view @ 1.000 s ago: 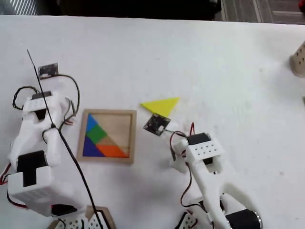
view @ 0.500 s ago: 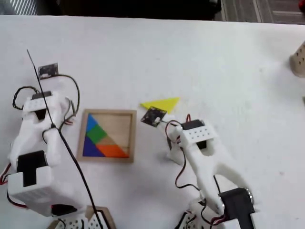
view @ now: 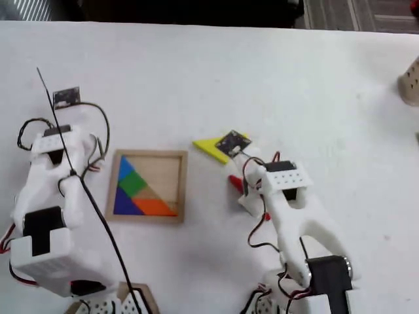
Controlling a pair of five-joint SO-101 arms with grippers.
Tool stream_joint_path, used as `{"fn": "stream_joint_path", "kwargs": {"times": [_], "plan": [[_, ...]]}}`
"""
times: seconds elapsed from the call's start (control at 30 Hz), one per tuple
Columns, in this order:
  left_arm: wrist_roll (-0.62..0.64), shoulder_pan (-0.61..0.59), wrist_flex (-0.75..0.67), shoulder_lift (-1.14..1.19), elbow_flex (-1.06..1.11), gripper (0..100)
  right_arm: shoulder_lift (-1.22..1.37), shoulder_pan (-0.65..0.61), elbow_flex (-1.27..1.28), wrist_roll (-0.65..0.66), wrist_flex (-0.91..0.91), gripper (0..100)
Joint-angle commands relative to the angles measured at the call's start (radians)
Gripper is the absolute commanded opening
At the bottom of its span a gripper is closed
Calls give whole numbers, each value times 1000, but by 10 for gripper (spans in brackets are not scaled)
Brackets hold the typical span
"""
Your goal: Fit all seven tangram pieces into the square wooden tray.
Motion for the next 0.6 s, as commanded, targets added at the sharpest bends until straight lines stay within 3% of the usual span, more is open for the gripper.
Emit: {"fn": "stream_joint_path", "kwargs": {"times": [0.0,0.23,0.37,0.57], "plan": [[6,-12,9,-35,-25,27,-10,44,-26,-18,-36,18],[6,-13,5,-35,-29,27,-85,50,-41,-32,30,18],[6,-24,5,-36,-31,26,-159,50,-114,-144,147,18],[6,-50,2,-99,0,26,-162,-110,-242,-183,285,18]]}}
